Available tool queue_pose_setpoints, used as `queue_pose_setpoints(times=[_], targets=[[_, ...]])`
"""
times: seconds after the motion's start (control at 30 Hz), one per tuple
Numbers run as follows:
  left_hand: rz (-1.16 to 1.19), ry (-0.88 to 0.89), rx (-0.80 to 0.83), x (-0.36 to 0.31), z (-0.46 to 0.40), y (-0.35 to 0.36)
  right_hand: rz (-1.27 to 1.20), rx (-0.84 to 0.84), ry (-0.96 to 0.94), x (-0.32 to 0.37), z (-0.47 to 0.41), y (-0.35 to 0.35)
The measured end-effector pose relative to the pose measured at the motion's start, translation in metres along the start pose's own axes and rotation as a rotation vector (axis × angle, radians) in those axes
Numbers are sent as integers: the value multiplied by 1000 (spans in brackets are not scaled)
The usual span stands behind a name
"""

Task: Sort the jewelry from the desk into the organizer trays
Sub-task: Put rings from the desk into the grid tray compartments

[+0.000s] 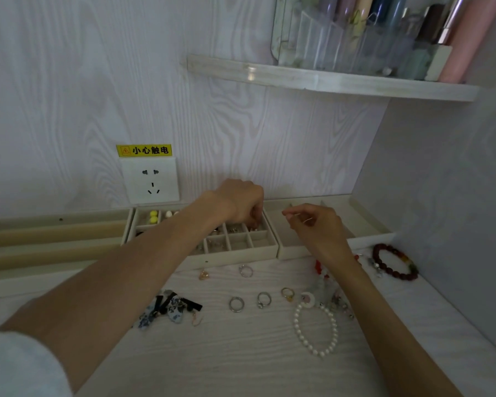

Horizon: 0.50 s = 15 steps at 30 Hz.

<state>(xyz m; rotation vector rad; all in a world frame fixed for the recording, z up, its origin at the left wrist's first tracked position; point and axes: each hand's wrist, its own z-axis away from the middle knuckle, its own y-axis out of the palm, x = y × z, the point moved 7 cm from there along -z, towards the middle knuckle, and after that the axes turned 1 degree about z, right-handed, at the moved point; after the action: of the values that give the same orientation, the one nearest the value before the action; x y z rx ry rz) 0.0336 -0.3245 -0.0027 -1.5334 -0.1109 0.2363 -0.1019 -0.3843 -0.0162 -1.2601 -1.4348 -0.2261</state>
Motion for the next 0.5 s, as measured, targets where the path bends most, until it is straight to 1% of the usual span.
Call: queue_pose_setpoints(times=[0.13,0.23,0.3,0.4,0.5], targets=[[-10,-9,-1,-1,-1,-2,-5,-3,-4,0,0,0],[9,-28,-30,1,7,-14,12,-9,-23,-1,0,-1],[50,-72,-104,8,25,-23,28,-14,-45,0,0,0],[177,-199,-282,29,75,-30,90,11,-98,6,3,3],[278,-281,-397,46,125,-21,103,43,-218,31,14,11]])
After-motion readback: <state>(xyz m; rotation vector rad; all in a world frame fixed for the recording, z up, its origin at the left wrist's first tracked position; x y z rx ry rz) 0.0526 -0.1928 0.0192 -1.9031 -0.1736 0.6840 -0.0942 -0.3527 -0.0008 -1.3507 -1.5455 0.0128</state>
